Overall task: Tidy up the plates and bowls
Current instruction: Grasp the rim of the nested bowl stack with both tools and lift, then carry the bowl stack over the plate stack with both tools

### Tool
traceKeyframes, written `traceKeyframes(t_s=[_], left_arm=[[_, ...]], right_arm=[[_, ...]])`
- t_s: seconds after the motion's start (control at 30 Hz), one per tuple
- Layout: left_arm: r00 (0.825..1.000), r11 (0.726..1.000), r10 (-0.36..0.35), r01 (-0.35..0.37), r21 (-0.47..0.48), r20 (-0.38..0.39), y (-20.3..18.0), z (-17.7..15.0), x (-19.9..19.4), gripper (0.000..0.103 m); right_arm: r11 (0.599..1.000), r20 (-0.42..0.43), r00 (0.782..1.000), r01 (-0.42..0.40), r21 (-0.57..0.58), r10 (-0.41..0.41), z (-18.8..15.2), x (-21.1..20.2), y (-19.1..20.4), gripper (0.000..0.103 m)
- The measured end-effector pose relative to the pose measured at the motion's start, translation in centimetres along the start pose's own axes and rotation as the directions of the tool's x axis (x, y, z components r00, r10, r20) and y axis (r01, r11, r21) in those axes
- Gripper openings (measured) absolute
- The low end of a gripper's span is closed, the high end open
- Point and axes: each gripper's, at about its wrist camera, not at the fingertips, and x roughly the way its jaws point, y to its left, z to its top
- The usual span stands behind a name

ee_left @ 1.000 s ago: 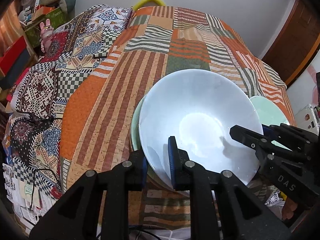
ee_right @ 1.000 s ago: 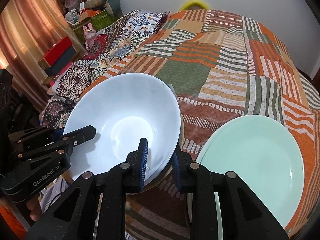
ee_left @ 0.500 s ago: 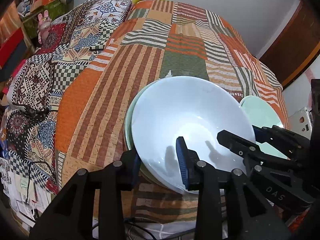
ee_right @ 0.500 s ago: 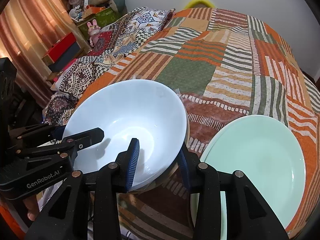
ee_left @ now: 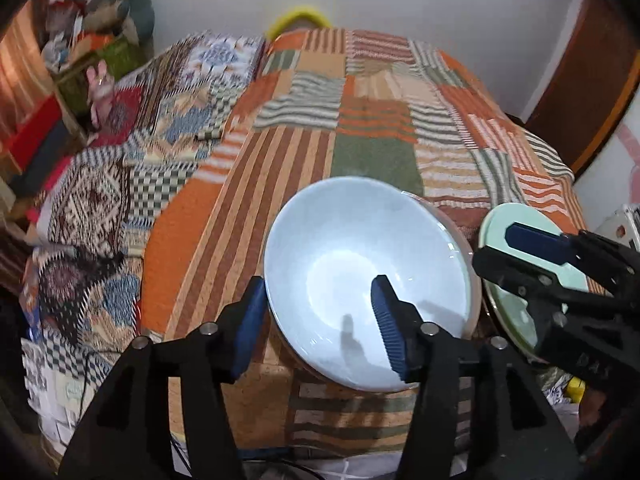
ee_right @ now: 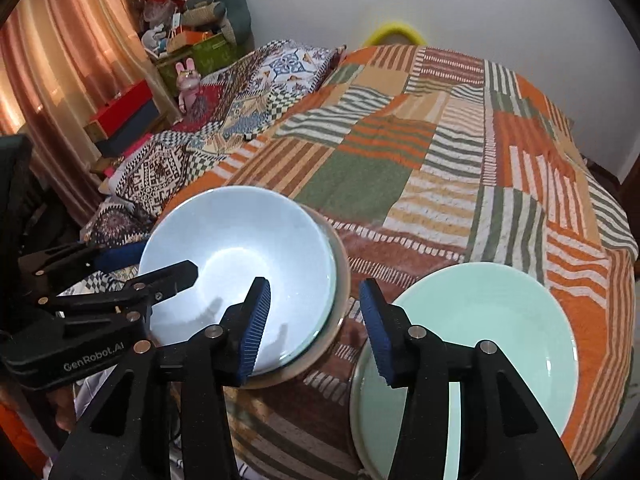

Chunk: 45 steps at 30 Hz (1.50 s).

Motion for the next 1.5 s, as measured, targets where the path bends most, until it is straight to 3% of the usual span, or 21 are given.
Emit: traceKeyframes(t_s=[0.13, 0.27, 0.53, 0.8, 1.0, 1.13, 1.33, 1.5], left_arm=[[0.999, 1.000, -0.006, 0.006, 0.006, 0.031, 0.2, 0.0, -0.8, 0.060], [0.999, 0.999, -0.021, 0.023, -0.046, 0.037, 1.7, -0.1, -1.1, 0.061], [0.999, 0.990, -0.052, 0.050, -0.131, -0.014, 3.9, -1.2, 0.7, 0.062], [0.994, 0.989, -0.095, 0.089, -0.115, -0.051, 3.4, -1.8, 2.6, 0.062], [0.992, 0.988, -0.115, 0.108, -0.113, -0.059, 3.3, -1.8, 3.4, 0.062], [0.988, 0.985, -0.134, 0.125, -0.120, -0.072, 3.4, -1.8, 4.0, 0.062], [0.979, 0.975, -0.181, 0.166, -0.150, -0.090, 4.0, -1.8, 5.0, 0.050], [0.975, 0.969, -0.204, 0.187, -0.164, -0.092, 3.9, -1.6, 5.3, 0.047]], right_arm=[[0.999, 0.003, 1.000, -0.007, 0.035, 0.007, 0.0, -0.1, -0.7, 0.044], [0.997, -0.004, 1.000, -0.026, 0.069, 0.026, -0.5, -0.1, -1.3, 0.044], [0.993, -0.039, 0.998, -0.050, 0.108, 0.055, -1.3, 0.7, -1.7, 0.044], [0.991, -0.078, 0.994, -0.062, 0.116, 0.072, -1.6, 2.3, -1.4, 0.044], [0.979, -0.095, 0.985, -0.132, 0.155, 0.148, -1.6, 3.4, -1.5, 0.045], [0.978, -0.104, 0.983, -0.132, 0.161, 0.150, -1.5, 4.1, -1.4, 0.046], [0.976, -0.108, 0.982, -0.132, 0.172, 0.152, -1.4, 4.8, -1.5, 0.043], [0.980, -0.114, 0.985, -0.109, 0.165, 0.129, -1.5, 5.2, -1.2, 0.043]])
